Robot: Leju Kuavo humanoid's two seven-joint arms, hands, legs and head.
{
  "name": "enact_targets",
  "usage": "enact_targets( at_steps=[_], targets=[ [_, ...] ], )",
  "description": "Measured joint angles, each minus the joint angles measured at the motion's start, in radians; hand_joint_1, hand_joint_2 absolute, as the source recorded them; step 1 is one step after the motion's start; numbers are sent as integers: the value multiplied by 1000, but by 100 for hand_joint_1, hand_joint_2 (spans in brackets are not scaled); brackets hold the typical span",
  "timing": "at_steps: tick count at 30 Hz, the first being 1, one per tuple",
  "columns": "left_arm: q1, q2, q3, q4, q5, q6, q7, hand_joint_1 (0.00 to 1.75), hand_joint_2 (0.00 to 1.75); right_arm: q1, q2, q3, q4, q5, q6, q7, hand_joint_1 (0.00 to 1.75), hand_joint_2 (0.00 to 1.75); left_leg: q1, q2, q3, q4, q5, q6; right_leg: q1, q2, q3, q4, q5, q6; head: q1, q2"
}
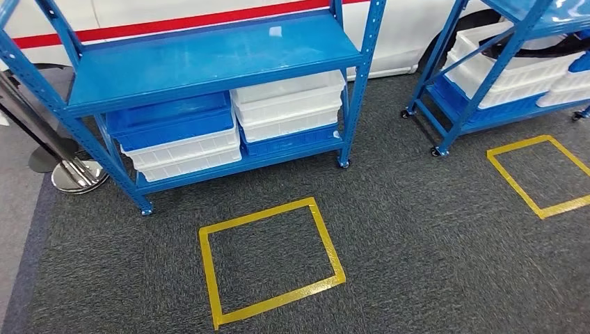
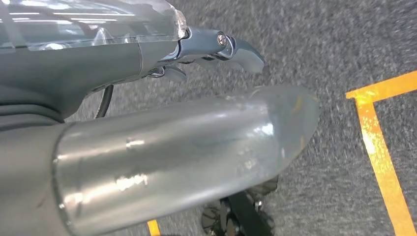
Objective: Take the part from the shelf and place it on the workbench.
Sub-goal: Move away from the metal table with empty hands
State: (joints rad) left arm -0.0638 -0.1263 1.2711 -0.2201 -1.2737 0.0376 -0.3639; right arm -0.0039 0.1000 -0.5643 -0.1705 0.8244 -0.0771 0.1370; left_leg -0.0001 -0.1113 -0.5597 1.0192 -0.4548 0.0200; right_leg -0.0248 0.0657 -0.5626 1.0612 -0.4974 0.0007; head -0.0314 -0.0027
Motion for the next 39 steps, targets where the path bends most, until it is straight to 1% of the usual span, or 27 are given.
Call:
enact_targets(
  at_steps=[1, 2, 3, 4, 6, 7, 8, 9, 10, 11, 12, 14, 16, 18, 20, 22, 24, 25, 26, 27, 29, 31, 33, 34, 36, 37, 39],
  targets=[
    [0, 0, 0, 0, 0, 0, 0, 0, 0, 0, 0, 0, 0, 0, 0, 0, 0, 0, 1, -11, -5, 2, 0, -6, 1, 15, 6, -21, 4, -1, 0, 0],
    [0, 0, 0, 0, 0, 0, 0, 0, 0, -1, 0, -1, 0, 0, 0, 0, 0, 0, 2, -22, -9, 3, 0, -12, 3, 15, 8, -25, 1, -2, 0, 0],
    [2, 0, 0, 0, 0, 0, 0, 0, 0, -3, 0, -1, 0, 1, 0, 0, 0, 0, 5, -34, -12, 1, 2, -19, 2, 3, 9, -28, 3, -5, 0, 0],
    [4, 0, 0, 0, 0, 0, 0, 0, 0, -5, 0, -1, 0, 1, -1, 1, 0, 0, 5, -30, -14, 2, 1, -25, 1, -10, 13, -33, 5, -10, 0, 0],
    [4, -1, 0, 0, 0, 1, 0, 0, 0, -4, -3, -2, 0, 3, -4, 2, 0, 0, 4, 20, -34, 47, -27, -35, -3, -37, 21, -45, 8, -22, 0, 0],
    [2, -2, 0, 0, 1, 2, -1, 0, 0, -1, -5, -2, 0, 4, -9, 3, 0, 0, 4, 56, -58, 98, -56, -38, -1, -51, 24, -47, 8, -26, 0, 0],
    [0, -2, 0, 0, 1, 2, -1, 0, 0, 2, -7, -3, 0, 5, -14, 4, 0, 0, 6, 81, -90, 163, -88, -42, 0, -63, 25, -48, 6, -30, 0, 0],
    [-2, -2, 0, 0, 2, 3, -1, 0, 0, 3, -9, -3, 0, 6, -19, 4, 0, 0, 8, 93, -119, 223, -113, -47, 2, -75, 25, -47, 5, -31, 0, 0],
    [-1, -2, 0, 0, 3, 3, -2, 0, 0, 3, -10, -5, 0, 5, -26, 4, 0, 0, 10, 99, -137, 261, -121, -50, 2, -85, 26, -46, 3, -31, 0, 0],
    [0, -2, 0, 0, 4, 2, -2, 0, 0, 2, -12, -6, 0, 3, -32, 4, 0, 0, 12, 102, -137, 262, -111, -53, 2, -93, 27, -45, 1, -30, 0, 0],
    [2, -2, 0, 0, 5, 2, -3, 0, 0, 1, -14, -9, 0, 0, -37, 3, 0, 0, 13, 104, -117, 225, -83, -54, 1, -98, 29, -44, -2, -29, 0, 0],
    [4, -2, 0, 0, 6, 2, -4, 0, 0, 0, -15, -13, 0, -3, -44, 3, 0, 0, 13, 112, -47, 94, -23, -50, 2, -106, 35, -42, -8, -22, 0, 0],
    [3, -2, 0, 0, 7, 2, -5, 0, 0, -1, -15, -16, 0, -4, -46, 2, 0, 0, 8, 118, -4, 11, -7, -37, 4, -111, 40, -41, -15, -10, 0, 0],
    [5, -2, 1, 0, 7, 1, -5, 0, 0, -2, -15, -17, 0, -4, -46, 2, 0, 0, 5, 116, 3, -6, -16, -18, 4, -112, 45, -36, -9, 5, 0, 0],
    [7, -2, 2, 0, 7, -3, -6, 0, 0, -3, -15, -18, 0, -4, -44, 0, 0, 0, 8, 112, 18, -16, -17, 1, 1, -105, 42, -2, -12, 16, 0, 0],
    [6, -2, 2, 0, 7, -8, -7, 0, 0, -3, -13, -18, 0, -4, -41, -1, 0, 0, 9, 109, 32, -19, -17, 13, 0, -86, 4, 81, -59, 20, 0, 0],
    [4, -2, 3, 0, 7, -11, -7, 0, 0, -2, -6, -19, 0, -4, -39, -2, 0, 0, 7, 106, 36, -18, -21, 17, 0, -72, -61, 189, -117, 22, 0, 0],
    [4, -1, 3, 0, 7, -12, -7, 0, 0, -2, -1, -20, 0, -4, -39, -2, 0, 0, 6, 104, 39, -18, -24, 17, 0, -70, -88, 225, -128, 23, 0, 0],
    [5, -1, 4, 0, 7, -13, -7, 0, 0, -2, 2, -21, 0, -4, -40, -2, 0, 0, 5, 101, 43, -17, -28, 16, 0, -70, -103, 232, -120, 23, 0, 0],
    [6, -1, 4, 0, 7, -13, -7, 0, 0, -1, 5, -21, 0, -4, -40, -2, 0, 0, 5, 97, 49, -17, -33, 13, 0, -70, -100, 206, -92, 22, 0, 0],
    [8, -1, 5, 0, 8, -14, -7, 0, 0, 2, 6, -22, 0, -4, -40, -2, 0, 0, 6, 91, 65, -16, -45, 5, -1, -69, -58, 86, -5, 19, 0, 0],
    [7, -1, 5, 0, 8, -15, -7, 0, 0, 4, 6, -23, 0, -4, -39, -3, 0, 0, 5, 87, 70, -14, -56, -7, 5, -68, -31, -3, 22, 11, 0, 0],
    [6, -1, 5, 0, 7, -15, -8, 0, 0, 3, 6, -23, 0, -4, -39, -3, 0, 0, 3, 87, 74, -7, -60, -20, 9, -67, -28, -19, 12, -4, 0, 0],
    [5, -1, 5, 0, 7, -15, -8, 0, 0, 3, 6, -23, 0, -4, -39, -3, 0, 0, 4, 88, 75, -2, -63, -26, 8, -67, -22, -20, 18, -12, 0, 0],
    [4, -1, 5, 0, 7, -15, -8, 0, 0, 4, 5, -24, 0, -4, -39, -3, 0, 0, 6, 94, 65, 40, -75, -36, 6, -71, -2, -26, 13, -26, 0, 0],
    [4, -2, 5, 0, 7, -16, -8, 0, 0, 3, 2, -24, 0, -4, -39, -4, 0, 0, 7, 98, 41, 86, -91, -40, 6, -72, 6, -29, 9, -32, 0, 0],
    [3, -1, 5, 0, 8, -16, -8, 0, 0, 3, -5, -24, 0, -4, -37, -4, 0, 0, 9, 102, -33, 205, -136, -46, 8, -74, 16, -30, -2, -39, 0, 0]
  ],
)
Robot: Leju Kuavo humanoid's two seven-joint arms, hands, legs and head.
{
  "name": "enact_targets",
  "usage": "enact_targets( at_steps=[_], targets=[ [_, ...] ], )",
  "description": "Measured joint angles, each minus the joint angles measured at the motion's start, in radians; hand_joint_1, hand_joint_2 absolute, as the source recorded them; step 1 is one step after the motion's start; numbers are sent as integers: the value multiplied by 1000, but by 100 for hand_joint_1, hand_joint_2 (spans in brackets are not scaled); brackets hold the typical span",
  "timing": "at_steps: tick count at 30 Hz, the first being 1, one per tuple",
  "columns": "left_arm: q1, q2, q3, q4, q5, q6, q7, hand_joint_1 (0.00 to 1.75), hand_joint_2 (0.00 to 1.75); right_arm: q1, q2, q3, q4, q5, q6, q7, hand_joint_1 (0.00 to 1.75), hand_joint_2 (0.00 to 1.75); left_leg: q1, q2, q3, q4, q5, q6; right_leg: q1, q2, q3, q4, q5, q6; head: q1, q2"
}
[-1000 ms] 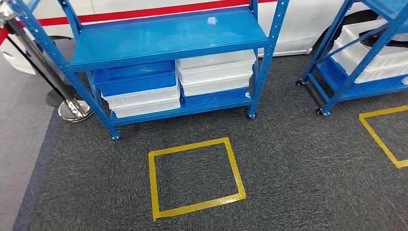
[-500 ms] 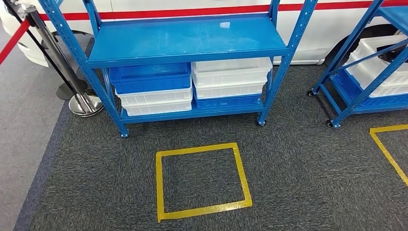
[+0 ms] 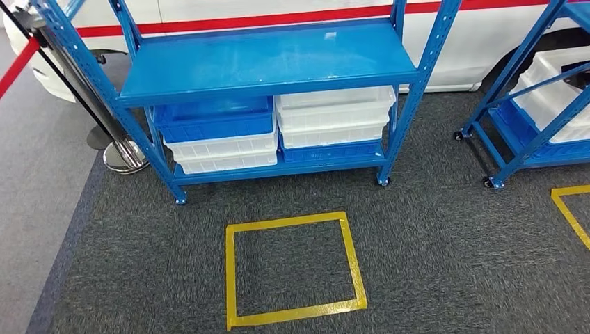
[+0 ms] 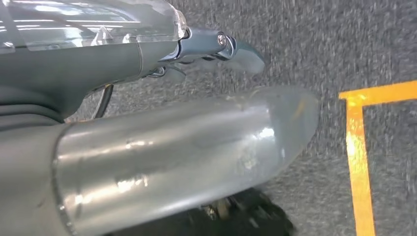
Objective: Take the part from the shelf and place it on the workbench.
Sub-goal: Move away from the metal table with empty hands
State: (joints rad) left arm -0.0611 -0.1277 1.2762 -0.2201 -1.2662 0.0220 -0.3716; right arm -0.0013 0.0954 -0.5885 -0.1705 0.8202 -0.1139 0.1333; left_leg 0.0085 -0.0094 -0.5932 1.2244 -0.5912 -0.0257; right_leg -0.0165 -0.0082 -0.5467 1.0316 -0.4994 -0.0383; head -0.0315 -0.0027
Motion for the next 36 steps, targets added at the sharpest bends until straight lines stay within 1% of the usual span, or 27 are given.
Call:
enact_targets(
  at_steps=[1, 2, 3, 5, 6, 8, 9, 11, 12, 13, 15, 16, 17, 18, 19, 21, 23, 25, 27, 28, 29, 31, 32, 33, 34, 35, 36],
  targets=[
    [1, 0, 0, 0, 0, 0, 0, 0, 0, 0, -3, 0, 0, 0, 1, 0, 0, 0, 0, 0, -36, 46, -15, -2, 1, 0, 6, 0, -6, -1, 0, 0],
    [2, 1, 0, 0, 0, 0, 0, 0, 0, 0, -5, 0, 0, 0, 2, 0, 0, 0, 0, 1, -60, 66, -15, -2, 2, 0, 14, 0, -14, -1, 0, 0],
    [4, 1, 0, 0, 0, 0, 0, 0, 0, 0, -7, 0, 0, 0, 2, 0, 0, 0, 0, 1, -69, 53, 5, 1, 3, 0, 25, 0, -22, 0, 0, 0],
    [7, 1, 0, 0, 0, 0, 0, 0, 0, 2, -7, 0, 0, 0, 2, 0, 0, 0, -3, 3, -48, -57, 92, 14, 5, -1, 47, 0, -39, 2, 0, 0],
    [8, 2, 0, 0, 0, 0, 0, 0, 0, 2, -7, 0, 1, 0, 2, 0, 0, 0, -8, 7, -36, -110, 123, 22, 7, -2, 56, 0, -47, 5, 0, 0],
    [8, 2, 0, 0, 0, 0, 0, 0, 0, 1, -7, 0, 2, 0, 2, 0, 0, 0, -18, 11, -20, -169, 140, 37, 6, -3, 65, -2, -60, 15, 0, 0],
    [9, 3, 0, 0, 0, 0, 0, 0, 0, 0, -7, 0, 3, 0, 2, -1, 0, 0, -21, 12, -15, -174, 130, 43, 6, -3, 72, 0, -60, 22, 0, 0],
    [11, 3, 1, 0, 0, 0, 0, 0, 0, -2, -7, 0, 3, 0, 2, -1, 0, 0, -18, 8, 12, -194, 135, 55, 5, -3, 84, 17, -61, 33, 0, 0],
    [10, 3, 1, 0, 0, 0, 0, 0, 0, -2, -7, 0, 3, 0, 2, -1, 0, 0, -15, 6, 27, -202, 133, 61, 4, -2, 80, 43, -64, 37, 0, 0],
    [8, 3, 1, 0, 0, 0, 0, 0, 0, -3, -6, 0, 3, 0, 2, -1, 0, 0, -13, 4, 40, -208, 130, 66, 3, 0, 61, 82, -77, 41, 0, 0],
    [4, 3, 1, 0, 0, 0, 0, 0, 0, -6, -2, 0, 3, 0, 2, -2, 0, 0, -12, 3, 52, -211, 121, 71, 0, 4, -12, 186, -123, 48, 0, 0],
    [4, 3, 1, 0, 0, 0, 0, 0, 0, -6, 1, 0, 3, 0, 2, -2, 0, 0, -11, 2, 57, -211, 114, 72, -2, 4, -52, 233, -144, 52, 0, 0],
    [4, 3, 1, 0, 0, 0, 0, 0, 0, -6, 4, 0, 3, 0, 2, -2, 0, 0, -11, 1, 65, -211, 106, 70, -4, 4, -83, 257, -150, 55, 0, 0],
    [6, 3, 1, 0, 0, 0, 0, 0, 0, -5, 6, -1, 3, 0, 2, -2, 0, 0, -10, -1, 75, -211, 97, 67, -6, 4, -99, 253, -137, 58, 0, 0],
    [7, 2, 1, 0, 0, 0, 0, 0, 0, -3, 7, -1, 3, 0, 2, -2, 0, 0, -8, -3, 89, -210, 87, 62, -8, 4, -102, 221, -105, 61, 0, 0],
    [9, 2, 1, 0, 0, 0, 0, 0, 0, 3, 8, -1, 3, 0, 2, -1, 0, 0, -5, -6, 112, -210, 65, 51, -11, 4, -85, 113, -11, 65, 0, 0],
    [6, 2, 1, 0, 0, 0, 0, 0, 0, 5, 8, -1, 4, 0, 2, -2, 0, 0, -5, -6, 121, -210, 49, 37, -8, 6, -79, 43, 36, 55, 0, 0],
    [2, 2, 1, 0, 0, 0, 0, 0, 0, 3, 8, -1, 4, 0, 2, -2, 0, 0, -7, -6, 128, -213, 43, 25, -4, 7, -78, 28, 33, 36, 0, 0],
    [2, 2, 1, 0, 0, 0, 0, 0, 0, 4, 6, -1, 4, 0, 2, -2, 0, 0, -6, -3, 132, -198, 39, 16, -6, 7, -58, 19, 28, 23, 0, 0],
    [2, 1, 1, 0, 0, 0, 0, 0, 0, 5, 4, -1, 4, 0, 2, -2, 0, 0, -4, -1, 118, -165, 36, 13, -7, 6, -45, 14, 24, 18, 0, 0],
    [1, 1, 1, 0, 0, 0, 0, 0, 0, 5, 0, -2, 4, 0, 2, -2, 0, 0, -4, 1, 87, -111, 28, 9, -7, 5, -32, 8, 19, 13, 0, 0],
    [1, 2, 1, 0, 0, 0, 0, 0, 0, 3, -7, -2, 4, 0, 2, -2, 0, 0, -3, 3, 0, 17, -12, 5, -5, 5, -13, 3, 7, 8, 0, 0],
    [2, 2, 1, 0, 0, 0, 0, 0, 0, 1, -10, -2, 4, 0, 2, -2, 0, 0, -3, 3, -39, 61, -34, 4, -4, 6, -3, 2, -1, 7, 0, 0],
    [3, 2, 1, 0, 0, 0, 0, 0, 0, 1, -11, -2, 4, 0, 2, -2, 0, 0, -4, 3, -65, 75, -43, 6, -3, 7, 10, 2, -10, 7, 0, 0],
    [4, 2, 1, 0, 0, 0, 0, 0, 0, 1, -12, -2, 4, 0, 2, -2, 0, 0, -5, 3, -76, 56, -29, 10, -1, 8, 24, 2, -20, 7, 0, 0],
    [5, 2, 1, 0, 0, 0, 0, 0, 0, 1, -12, -2, 4, 0, 2, -2, 0, 0, -7, 3, -75, 9, 11, 19, 2, 8, 39, 1, -31, 7, 0, 0],
    [7, 2, 1, 0, 0, 0, 0, 0, 0, 3, -12, -2, 5, 0, 3, -2, 0, 0, -11, 4, -68, -52, 69, 31, 4, 7, 52, 0, -41, 7, 0, 0]
  ],
)
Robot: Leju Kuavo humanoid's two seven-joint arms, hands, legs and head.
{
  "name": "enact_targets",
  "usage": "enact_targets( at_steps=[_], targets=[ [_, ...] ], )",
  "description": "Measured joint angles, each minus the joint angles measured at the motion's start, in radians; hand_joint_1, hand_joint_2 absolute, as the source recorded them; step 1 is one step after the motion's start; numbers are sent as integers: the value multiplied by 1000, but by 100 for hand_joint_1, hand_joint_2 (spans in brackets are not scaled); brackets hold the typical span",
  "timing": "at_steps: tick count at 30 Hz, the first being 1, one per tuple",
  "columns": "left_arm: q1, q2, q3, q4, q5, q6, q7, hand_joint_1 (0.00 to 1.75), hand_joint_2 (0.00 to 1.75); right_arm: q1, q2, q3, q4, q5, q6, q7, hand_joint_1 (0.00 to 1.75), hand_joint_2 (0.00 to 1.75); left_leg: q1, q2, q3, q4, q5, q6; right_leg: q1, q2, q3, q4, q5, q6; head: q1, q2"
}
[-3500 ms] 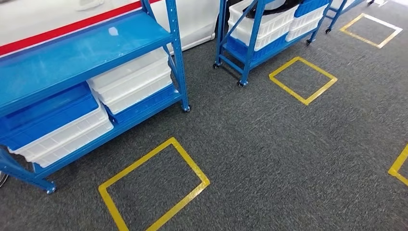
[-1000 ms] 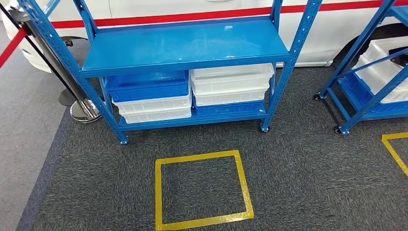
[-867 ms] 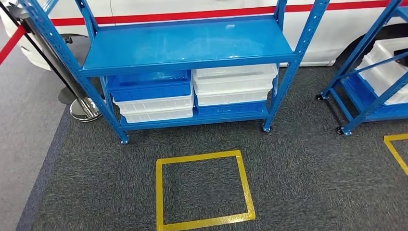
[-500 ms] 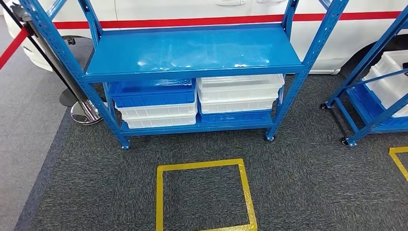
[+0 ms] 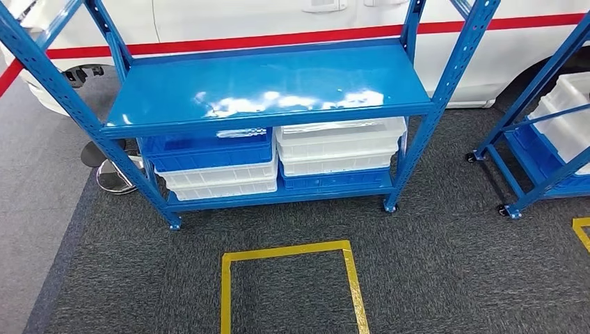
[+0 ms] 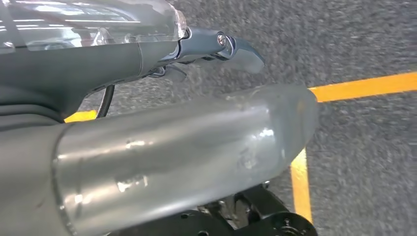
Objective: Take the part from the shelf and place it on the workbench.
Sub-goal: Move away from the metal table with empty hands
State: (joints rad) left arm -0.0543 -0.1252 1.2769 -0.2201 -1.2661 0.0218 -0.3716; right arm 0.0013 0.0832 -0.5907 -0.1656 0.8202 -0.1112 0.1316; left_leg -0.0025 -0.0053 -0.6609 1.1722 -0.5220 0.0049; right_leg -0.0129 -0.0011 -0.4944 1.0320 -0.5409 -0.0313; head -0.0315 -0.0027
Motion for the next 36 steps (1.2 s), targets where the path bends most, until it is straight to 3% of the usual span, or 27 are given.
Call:
enact_targets(
  at_steps=[2, 3, 6, 7, 9, 11, 12, 13, 16, 18, 20, 22, 24, 26, 27, 29, 32, 34, 36],
  targets=[
    [3, 1, 0, 0, 0, 0, 0, 0, 0, -1, 0, 0, 2, 0, 1, 0, 0, 0, -12, -2, 12, -92, 80, 20, 4, 3, 17, -1, -19, 6, 0, 0],
    [4, 2, 0, 0, 0, 0, 0, 0, 0, -3, 0, 0, 2, 0, 1, 0, 0, 0, -16, -4, 14, -112, 93, 25, 5, 5, 24, 1, -25, 11, 0, 0],
    [2, 1, 0, 0, 0, 0, 0, 0, 0, -6, 0, 0, 2, 0, 0, 0, 0, 0, -12, -7, 46, -136, 93, 34, 6, 6, 42, 19, -30, 26, 0, 0],
    [0, 0, 0, 0, 0, 0, 0, 0, 0, -7, 0, 0, 2, 0, 0, 0, 0, 0, -9, -7, 60, -142, 93, 38, 6, 6, 33, 42, -35, 31, 0, 0],
    [-3, 0, 0, 0, 0, 0, 0, 0, 0, -10, 4, -1, 2, 0, 2, -2, 0, 0, -8, -6, 76, -149, 88, 44, 3, 6, -23, 137, -70, 40, 0, 0],
    [-3, 0, 0, 0, 0, 0, 0, 0, 0, -11, 11, -1, 1, 0, 7, -5, 0, 0, -7, -8, 85, -149, 78, 46, 0, 5, -101, 234, -122, 48, 0, 0],
    [-3, 0, 0, 0, 0, 0, 0, 0, 0, -11, 14, -2, 1, 1, 11, -7, 0, 0, -7, -12, 92, -149, 71, 45, -2, 5, -125, 250, -132, 51, 0, 0],
    [-2, 0, 0, 0, 0, 0, 0, 0, 0, -9, 17, -3, 1, 3, 14, -8, 0, 0, -7, -18, 101, -149, 64, 44, -3, 5, -135, 237, -120, 53, 0, 0],
    [-3, -1, 0, 0, -1, 0, 0, 0, 0, 0, 18, -3, 1, 15, 21, -10, 0, 0, -7, -42, 124, -146, 45, 34, -4, 32, -110, 80, 12, 48, 0, 0],
    [-7, -2, 0, 0, -1, 0, 0, 0, 0, 4, 18, -3, 1, 22, 22, -12, 0, 0, -8, -57, 126, -140, 36, 22, 0, 53, -101, 25, 51, 35, 0, 0],
    [-8, -2, 0, 0, -1, 0, 0, 0, 0, 2, 18, -3, 1, 23, 21, -13, 0, 0, -9, -67, 128, -132, 32, 11, 0, 47, -96, 20, 54, 19, 0, 0],
    [-5, -2, 0, 0, -1, 1, 0, 0, 0, 0, 17, -4, 1, 21, 18, -14, 0, 0, -9, -47, 122, -107, 13, 0, -3, 33, -84, 12, 61, 9, 0, 0],
    [-7, -3, 0, 0, -1, 1, 0, 0, 0, -2, 13, -4, 1, 17, 15, -15, 0, 0, -5, -17, 81, -24, -39, -11, -3, 22, -77, 8, 60, 3, 0, 0],
    [-9, -3, 0, 0, -1, 1, 0, 0, 0, -2, 4, -5, 1, 15, 15, -15, 0, 0, 0, -6, 15, 94, -89, -19, -2, 13, -76, 8, 56, 1, 0, 0],
    [-8, -3, 0, 0, -1, 1, 0, 0, 0, -2, 0, -5, 1, 15, 15, -16, 0, 0, 1, -4, -8, 130, -97, -20, -2, 10, -75, 8, 54, 0, 0, 0],
    [-5, -3, 0, 0, -1, 1, 0, 0, 0, -2, -3, -5, 1, 15, 15, -16, 0, 0, 3, -3, -15, 122, -72, -19, -2, 8, -70, 8, 50, 0, 0, 0],
    [-4, -3, 0, 0, -1, 1, 0, 0, 0, -3, -4, -6, 1, 15, 16, -17, 0, 0, 0, -2, 54, -50, 29, -6, -1, 7, -57, 7, 43, 3, 0, 0],
    [-5, -2, 0, 0, -1, 1, 0, 0, 0, -5, -4, -6, 1, 15, 16, -17, 0, 0, -7, -2, 81, -127, 45, 5, 0, 7, -56, 7, 40, 11, 0, 0],
    [-5, -2, 0, 0, -1, 1, 0, 0, 0, -7, -4, -6, 1, 15, 16, -17, 0, 0, -10, -3, 84, -138, 43, 14, 1, 7, -54, 4, 36, 23, 0, 0]
  ],
)
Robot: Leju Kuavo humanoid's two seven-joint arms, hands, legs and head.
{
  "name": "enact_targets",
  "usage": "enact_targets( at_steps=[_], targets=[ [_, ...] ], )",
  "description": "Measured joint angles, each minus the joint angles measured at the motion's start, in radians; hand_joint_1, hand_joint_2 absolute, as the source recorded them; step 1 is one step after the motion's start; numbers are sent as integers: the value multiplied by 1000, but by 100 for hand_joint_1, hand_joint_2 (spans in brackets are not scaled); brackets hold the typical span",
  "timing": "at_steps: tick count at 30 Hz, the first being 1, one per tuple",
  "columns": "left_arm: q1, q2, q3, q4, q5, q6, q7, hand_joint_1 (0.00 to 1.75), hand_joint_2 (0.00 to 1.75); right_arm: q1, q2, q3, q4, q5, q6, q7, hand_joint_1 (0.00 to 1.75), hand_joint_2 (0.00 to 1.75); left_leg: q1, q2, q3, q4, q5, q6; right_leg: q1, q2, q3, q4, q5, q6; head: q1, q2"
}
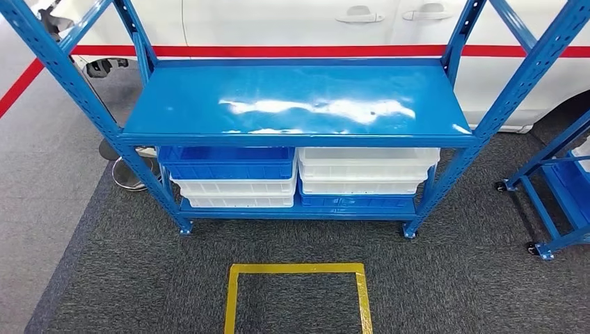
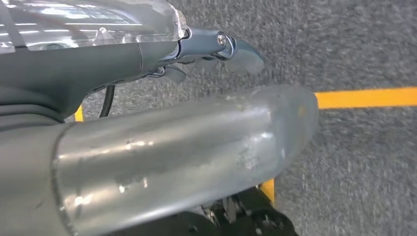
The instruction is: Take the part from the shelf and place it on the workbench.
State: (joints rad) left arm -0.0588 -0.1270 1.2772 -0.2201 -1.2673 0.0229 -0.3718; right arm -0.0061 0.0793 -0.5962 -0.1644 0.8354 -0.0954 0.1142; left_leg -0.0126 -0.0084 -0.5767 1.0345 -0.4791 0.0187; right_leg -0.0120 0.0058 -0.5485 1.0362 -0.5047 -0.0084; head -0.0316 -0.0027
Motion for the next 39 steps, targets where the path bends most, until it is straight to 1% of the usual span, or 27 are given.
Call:
enact_targets(
  at_steps=[2, 3, 4, 6, 7, 8, 9, 11, 12, 13, 16, 18, 19, 21, 22, 23, 24, 26, 27, 28, 30, 32, 33, 34, 35, 37, 39],
  targets=[
    [1, -1, 0, 0, 0, 0, 0, 0, 0, -1, 0, 0, 0, 0, 0, 0, 0, 0, 6, 2, 13, -16, 19, 10, 0, -1, 2, 13, -13, 11, 0, 0],
    [1, -1, 0, 0, 0, 0, 0, 0, 0, -1, 0, 0, 0, 0, -1, 0, 0, 0, 9, 3, 19, -24, 24, 16, 0, -1, -9, 41, -32, 14, 0, 0],
    [0, -1, 0, 0, 0, 0, -1, 0, 0, -1, 1, 0, 0, 0, -1, 0, 0, 0, 11, 4, 23, -30, 28, 20, -1, -2, -31, 88, -59, 17, 0, 0],
    [-1, -1, 0, 0, 0, 0, -2, 0, 0, -1, 7, 0, 0, 0, -1, 0, 0, 0, 12, 4, 24, -31, 27, 26, -4, -2, -96, 207, -113, 22, 0, 0],
    [-1, -1, 0, 0, 0, 0, -2, 0, 0, -1, 11, 0, 0, 0, -1, 0, 0, 0, 11, 4, 25, -31, 25, 26, -5, -2, -121, 247, -120, 25, 0, 0],
    [0, -1, 0, 0, 0, 0, -2, 0, 0, -1, 14, 0, 0, 0, -1, 0, 0, 0, 11, 4, 27, -30, 22, 25, -8, -2, -131, 256, -107, 27, 0, 0],
    [0, -1, 0, 0, 0, 0, -2, 0, 0, -1, 16, 0, 0, 0, -1, 0, 0, 0, 12, 3, 30, -29, 18, 24, -10, -3, -124, 229, -77, 29, 0, 0],
    [1, -1, 0, 0, 1, -1, -2, 0, 0, 0, 18, 0, 0, 1, -1, 1, 0, 0, 12, 2, 36, -23, 8, 16, -13, -4, -73, 106, -4, 28, 0, 0],
    [1, -1, 0, 0, 1, -1, -2, 0, 0, -1, 18, -1, 0, 2, -1, 2, 0, 0, 10, 1, 37, -18, 0, 10, -12, -5, -50, 53, 16, 25, 0, 0],
    [1, -1, 0, 0, 1, -1, -2, 0, 0, -2, 18, -1, 0, 2, -1, 2, 0, 0, 8, 1, 37, -14, -7, 3, -11, -5, -35, 19, 24, 20, 0, 0],
    [-1, -1, 0, 0, 1, -1, -2, 0, 0, -3, 18, -1, 0, 2, -1, 2, 0, 0, 9, 1, 43, -10, -21, -16, -8, -4, -25, 2, 17, 4, 0, 0],
    [-2, -2, 0, 0, 1, -1, -1, 0, 0, -2, 17, -1, 0, 2, -1, 2, 0, 0, 13, 2, 34, 25, -42, -27, -11, -5, -15, -6, 16, -7, 0, 0],
    [-2, -3, 0, 0, 1, -1, -1, 0, 0, -1, 15, -1, 0, 2, 0, 3, 0, 0, 16, 3, 13, 70, -65, -33, -13, -6, -9, -8, 14, -12, 0, 0],
    [-1, -3, 1, 0, 1, -2, 0, 0, 0, 0, 9, -1, 0, 2, 0, 3, 0, 0, 20, 3, -56, 195, -116, -42, -12, -8, -1, -9, 6, -18, 0, 0],
    [1, -3, 1, 0, 1, -2, 0, 0, 0, 0, 6, -2, 0, 2, 1, 3, 0, 0, 21, 3, -89, 246, -128, -45, -11, -8, 4, -8, 1, -19, 0, 0],
    [2, -2, 1, 0, 1, -1, 1, 0, 0, 0, 3, -2, 0, 3, 1, 3, 0, 0, 22, 3, -107, 266, -119, -46, -11, -7, 12, -8, -5, -18, 0, 0],
    [2, -2, 1, 0, 1, -1, 1, 0, 0, 0, 1, -2, 0, 4, 1, 3, 0, 0, 23, 3, -109, 250, -90, -47, -12, -6, 22, -8, -12, -16, 0, 0],
    [3, -2, 1, 0, 0, 0, 1, 0, 0, 1, 0, -3, 0, 5, 1, 3, 0, 0, 23, 3, -71, 133, -3, -41, -12, -6, 43, -8, -27, -11, 0, 0],
    [3, -2, 1, 0, 0, 1, 0, 0, 0, 0, 0, -4, 0, 6, 1, 3, 0, 0, 20, 3, -48, 77, 27, -35, -11, -5, 50, -7, -34, -7, 0, 0],
    [3, -2, 1, 0, -1, 3, 0, 0, 0, -1, 0, -6, 0, 6, 0, 3, 0, 0, 18, 3, -33, 38, 41, -29, -10, -4, 53, -7, -39, -1, 0, 0],
    [3, -2, 1, 0, -2, 6, 0, 0, 0, -3, 0, -8, 0, 7, -1, 3, 0, 0, 12, 4, -25, 17, 35, -17, -9, -3, 54, -11, -44, 10, 0, 0],
    [3, -2, 1, 0, -2, 10, 0, 0, 0, -5, 0, -9, 0, 9, -5, 3, 0, 0, 15, 3, -17, 3, 34, -6, -9, -6, 62, -15, -51, 20, 0, 0],
    [3, -3, 2, 0, -2, 11, 0, 0, 0, -6, 0, -9, 0, 9, -7, 3, 0, 0, 17, 3, -9, -6, 34, 1, -9, -6, 59, 1, -63, 23, 0, 0],
    [2, -3, 2, 0, -2, 13, 0, 0, 0, -7, 1, -10, 0, 9, -9, 3, 0, 0, 20, 3, -2, -14, 35, 7, -9, -6, 42, 38, -83, 26, 0, 0],
    [2, -3, 2, 0, -3, 14, 1, 0, 0, -6, 4, -10, 0, 9, -11, 3, 0, 0, 19, 4, 1, -18, 33, 11, -10, -6, 12, 95, -109, 26, 0, 0],
    [0, -3, 3, 0, -3, 15, 3, 0, 0, -6, 12, -13, 0, 11, -14, 3, 0, 0, 17, 5, 5, -18, 29, 18, -11, -6, -66, 218, -150, 28, 0, 0],
    [0, -3, 4, 0, -3, 15, 4, 0, 0, -6, 16, -15, 0, 12, -16, 3, 0, 0, 15, 5, 9, -17, 25, 20, -11, -6, -104, 264, -146, 29, 0, 0]
  ],
)
